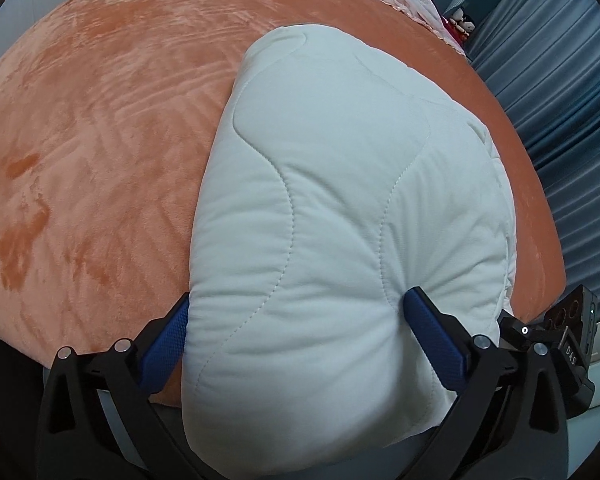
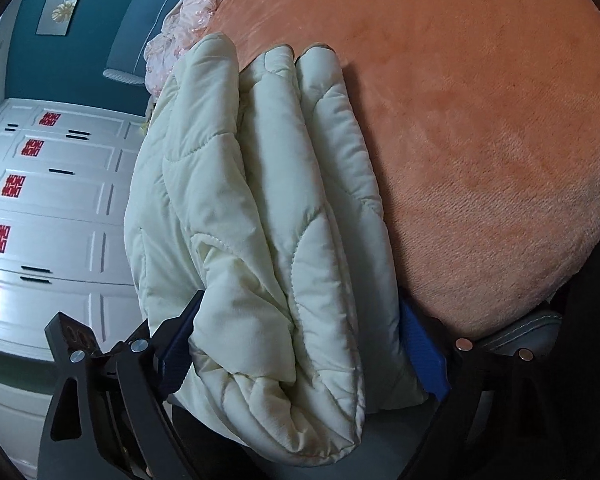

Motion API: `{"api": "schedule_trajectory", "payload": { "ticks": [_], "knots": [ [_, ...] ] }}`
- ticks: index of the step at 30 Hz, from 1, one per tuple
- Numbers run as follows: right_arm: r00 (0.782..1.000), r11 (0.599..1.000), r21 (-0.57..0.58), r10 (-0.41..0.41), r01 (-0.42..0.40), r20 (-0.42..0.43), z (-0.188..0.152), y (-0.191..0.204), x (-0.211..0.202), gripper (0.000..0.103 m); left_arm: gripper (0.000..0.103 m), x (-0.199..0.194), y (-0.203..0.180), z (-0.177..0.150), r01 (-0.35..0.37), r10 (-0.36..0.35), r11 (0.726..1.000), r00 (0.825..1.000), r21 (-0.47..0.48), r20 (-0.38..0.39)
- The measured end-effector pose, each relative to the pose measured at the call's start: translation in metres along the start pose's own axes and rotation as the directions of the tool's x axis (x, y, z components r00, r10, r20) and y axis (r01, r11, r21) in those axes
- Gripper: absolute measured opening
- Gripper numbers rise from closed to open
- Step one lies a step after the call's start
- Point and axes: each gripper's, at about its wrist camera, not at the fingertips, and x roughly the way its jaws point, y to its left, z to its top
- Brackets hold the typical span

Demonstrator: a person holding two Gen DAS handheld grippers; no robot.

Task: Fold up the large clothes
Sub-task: 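Lift the bundle with both grippers and fold it over once more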

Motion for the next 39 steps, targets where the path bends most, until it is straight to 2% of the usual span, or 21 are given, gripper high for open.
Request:
{"api": "schedule_trajectory", "payload": {
  "ticks": [8, 11, 15, 20, 24, 29, 35, 39],
  "knots": [
    [1.0, 0.998, -0.056, -0.026, 0.027, 0.014, -0.001, 0.013, -0.002, 0.086, 0.098, 0.005, 0.007, 0.002, 0.021, -0.022, 0.999, 1.0, -0.034, -0.012],
    [0.999, 0.996, -0.085, -0.03, 0.032, 0.029, -0.007, 0.024, -0.002, 0.077, 0.098, 0.004, 0.007, 0.002, 0.023, -0.024, 0.999, 1.0, -0.037, -0.016],
    [0.997, 0.986, -0.159, -0.046, 0.056, 0.065, -0.014, 0.035, -0.01, 0.059, 0.098, -0.002, 0.004, 0.004, 0.027, -0.028, 0.999, 1.0, -0.028, -0.014],
    [0.994, 0.97, -0.227, -0.066, 0.083, 0.084, -0.016, 0.053, -0.017, 0.048, 0.089, -0.016, -0.008, 0.001, 0.005, -0.005, 1.0, 1.0, 0.002, 0.008],
    [0.993, 0.963, -0.254, -0.073, 0.095, 0.095, -0.016, 0.061, -0.023, 0.043, 0.076, -0.028, -0.017, 0.003, 0.002, -0.003, 0.999, 1.0, 0.032, 0.021],
    [0.989, 0.95, -0.294, -0.07, 0.105, 0.128, -0.016, 0.075, -0.04, 0.037, 0.058, -0.049, -0.026, 0.004, 0.034, -0.036, 0.998, 0.998, 0.061, 0.043],
    [0.978, 0.915, -0.384, -0.046, 0.123, 0.205, -0.01, 0.105, -0.079, 0.034, 0.049, -0.085, -0.044, 0.01, 0.098, -0.108, 0.991, 0.988, 0.095, 0.108],
    [0.966, 0.888, -0.441, -0.014, 0.13, 0.258, -0.008, 0.13, -0.107, 0.033, 0.048, -0.118, -0.059, 0.019, 0.13, -0.154, 0.983, 0.97, 0.133, 0.19]
  ]
}}
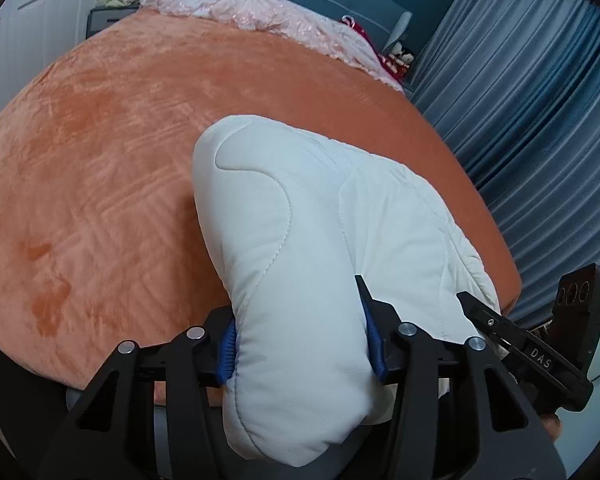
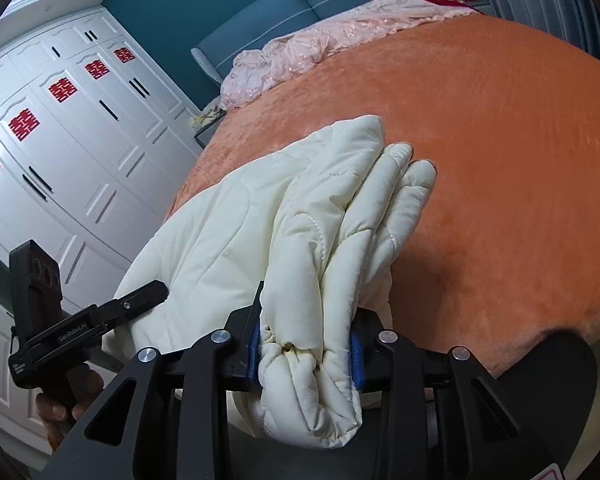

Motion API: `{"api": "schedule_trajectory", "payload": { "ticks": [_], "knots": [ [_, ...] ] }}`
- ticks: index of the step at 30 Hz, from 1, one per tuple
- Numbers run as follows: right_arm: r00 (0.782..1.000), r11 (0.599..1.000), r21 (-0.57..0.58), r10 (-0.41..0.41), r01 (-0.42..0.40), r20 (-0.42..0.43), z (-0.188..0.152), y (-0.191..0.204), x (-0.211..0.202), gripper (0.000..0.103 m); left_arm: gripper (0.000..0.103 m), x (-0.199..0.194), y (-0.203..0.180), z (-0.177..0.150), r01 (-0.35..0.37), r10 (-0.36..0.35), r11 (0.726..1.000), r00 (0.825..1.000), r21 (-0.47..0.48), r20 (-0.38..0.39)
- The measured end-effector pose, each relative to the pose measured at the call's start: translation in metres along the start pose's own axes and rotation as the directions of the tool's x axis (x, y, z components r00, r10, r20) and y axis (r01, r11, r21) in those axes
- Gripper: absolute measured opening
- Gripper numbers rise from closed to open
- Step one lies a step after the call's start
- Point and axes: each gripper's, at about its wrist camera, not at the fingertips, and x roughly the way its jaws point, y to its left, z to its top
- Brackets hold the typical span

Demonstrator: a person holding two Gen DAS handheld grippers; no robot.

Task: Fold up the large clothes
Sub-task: 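Lift the bundle with both grippers and fold it over once more, then lower the held bundle onto the bed and open both grippers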

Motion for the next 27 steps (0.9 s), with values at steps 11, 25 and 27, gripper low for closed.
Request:
{"api": "schedule_trajectory", "payload": {
  "ticks": [11, 25, 27],
  "knots": [
    [0.973, 0.989, -0.141, 0.061, -0.03, 0.222, 0.069, 0.052, -0.063, 0.033, 0.048, -0.088, -0.052, 0.073, 0.064, -0.11, 0.984, 0.951, 0.164, 0.289],
    [0.889, 0.922, -0.387, 0.169, 0.01, 0.425, 0.183, 0.132, -0.053, 0.033, 0.048, -0.131, -0.031, 0.18, 0.022, -0.165, 0.965, 0.824, 0.261, 0.543],
    [0.887, 0.917, -0.398, 0.175, 0.01, 0.427, 0.194, 0.137, -0.035, 0.033, 0.048, -0.121, -0.017, 0.193, 0.019, -0.161, 0.967, 0.821, 0.255, 0.548]
  ]
}}
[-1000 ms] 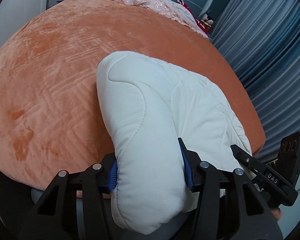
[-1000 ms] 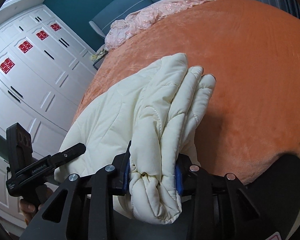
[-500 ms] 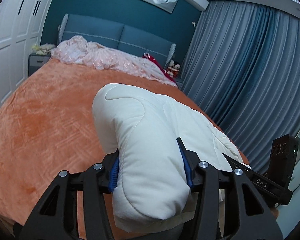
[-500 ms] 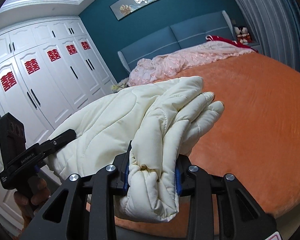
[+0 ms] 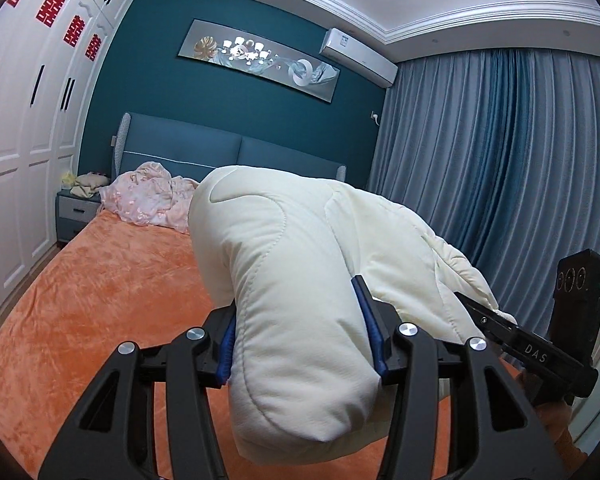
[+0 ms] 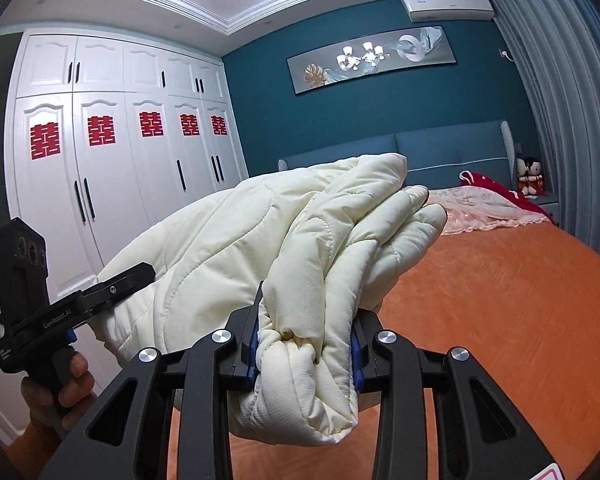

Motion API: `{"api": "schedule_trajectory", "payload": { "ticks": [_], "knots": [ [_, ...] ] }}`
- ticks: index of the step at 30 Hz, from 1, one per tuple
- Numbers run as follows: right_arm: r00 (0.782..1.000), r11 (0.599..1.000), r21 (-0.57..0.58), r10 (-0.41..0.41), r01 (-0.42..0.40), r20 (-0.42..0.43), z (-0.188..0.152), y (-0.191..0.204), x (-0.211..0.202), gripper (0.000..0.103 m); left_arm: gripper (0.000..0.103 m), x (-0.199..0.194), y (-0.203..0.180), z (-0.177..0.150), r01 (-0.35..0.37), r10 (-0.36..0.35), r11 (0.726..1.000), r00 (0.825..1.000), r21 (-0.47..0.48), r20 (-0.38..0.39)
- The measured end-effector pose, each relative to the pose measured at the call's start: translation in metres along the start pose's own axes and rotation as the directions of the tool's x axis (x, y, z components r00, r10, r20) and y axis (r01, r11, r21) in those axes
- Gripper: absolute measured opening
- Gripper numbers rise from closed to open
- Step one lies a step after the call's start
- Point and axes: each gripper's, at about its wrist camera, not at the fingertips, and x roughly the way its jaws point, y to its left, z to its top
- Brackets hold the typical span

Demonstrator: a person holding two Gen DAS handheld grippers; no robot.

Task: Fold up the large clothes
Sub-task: 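Lower the held bundle onto the bed and open both grippers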

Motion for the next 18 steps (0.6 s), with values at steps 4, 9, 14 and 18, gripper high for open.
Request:
{"api": "schedule_trajectory", "payload": {
  "ticks": [4, 9, 14, 18],
  "knots": [
    [1.0, 1.0, -0.005, 0.014, -0.014, -0.021, -0.006, -0.004, 0.049, 0.033, 0.049, 0.035, 0.042, -0.014, -0.013, 0.013, 1.0, 1.0, -0.017, -0.008],
    [0.997, 1.0, -0.022, -0.003, 0.001, -0.079, -0.028, -0.011, 0.119, 0.033, 0.049, 0.086, 0.095, -0.042, -0.038, 0.035, 0.997, 0.998, -0.066, -0.058],
    [0.986, 1.0, 0.015, -0.007, 0.01, -0.166, -0.068, -0.025, 0.176, 0.033, 0.049, 0.125, 0.138, -0.081, -0.074, 0.062, 0.992, 0.991, -0.106, -0.117],
    [0.964, 0.998, 0.05, -0.013, 0.027, -0.267, -0.118, -0.043, 0.216, 0.033, 0.049, 0.157, 0.167, -0.129, -0.109, 0.08, 0.985, 0.975, -0.135, -0.209]
  ]
}}
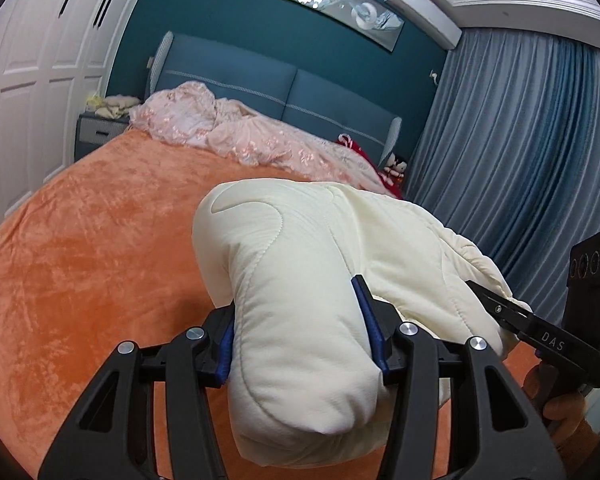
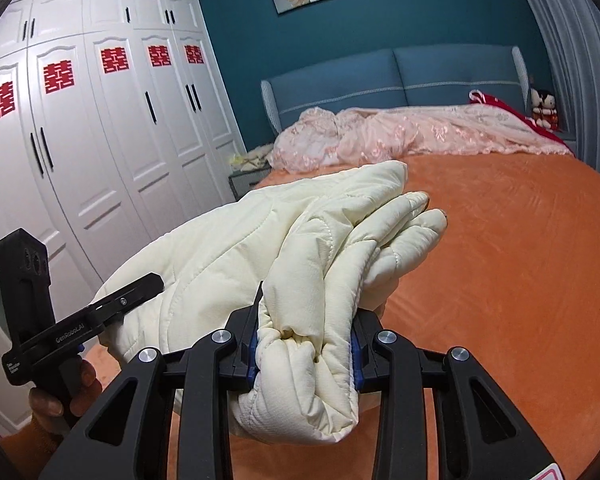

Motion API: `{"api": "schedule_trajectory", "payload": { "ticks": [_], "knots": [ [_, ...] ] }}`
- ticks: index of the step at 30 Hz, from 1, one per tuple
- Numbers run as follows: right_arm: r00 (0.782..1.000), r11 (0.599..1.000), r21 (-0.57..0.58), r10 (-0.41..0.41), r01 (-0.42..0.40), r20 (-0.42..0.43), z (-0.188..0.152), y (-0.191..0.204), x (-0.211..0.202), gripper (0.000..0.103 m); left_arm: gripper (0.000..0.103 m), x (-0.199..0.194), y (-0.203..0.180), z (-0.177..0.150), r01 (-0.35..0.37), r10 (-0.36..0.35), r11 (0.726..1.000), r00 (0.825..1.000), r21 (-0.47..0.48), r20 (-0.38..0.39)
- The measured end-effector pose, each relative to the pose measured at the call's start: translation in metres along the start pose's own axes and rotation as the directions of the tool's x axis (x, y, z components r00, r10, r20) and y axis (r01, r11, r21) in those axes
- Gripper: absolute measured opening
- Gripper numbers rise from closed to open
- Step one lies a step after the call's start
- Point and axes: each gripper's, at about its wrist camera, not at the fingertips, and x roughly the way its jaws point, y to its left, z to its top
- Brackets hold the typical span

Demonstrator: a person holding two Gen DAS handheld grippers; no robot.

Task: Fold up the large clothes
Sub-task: 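Lower the held bundle onto the bed and open both grippers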

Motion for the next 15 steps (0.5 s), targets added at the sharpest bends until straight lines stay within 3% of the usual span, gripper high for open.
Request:
{"api": "schedule_trajectory", "payload": {
  "ticks": [6, 11, 15],
  "knots": [
    [0.988, 0.999, 0.04, -0.008, 0.014, -0.156, -0.065, -0.016, 0.057, 0.033, 0.05, 0.037, 0.041, -0.06, -0.069, 0.061, 0.996, 0.991, -0.06, -0.115],
    [0.976, 0.996, 0.092, 0.008, 0.012, -0.217, -0.106, -0.025, 0.061, 0.034, 0.056, 0.027, 0.047, -0.093, -0.069, 0.061, 0.996, 0.987, -0.05, -0.15],
    [0.967, 0.983, 0.181, 0.047, -0.001, -0.252, -0.128, -0.033, 0.053, 0.045, 0.063, 0.021, 0.055, -0.118, -0.101, 0.085, 0.992, 0.974, -0.069, -0.212]
  ]
}}
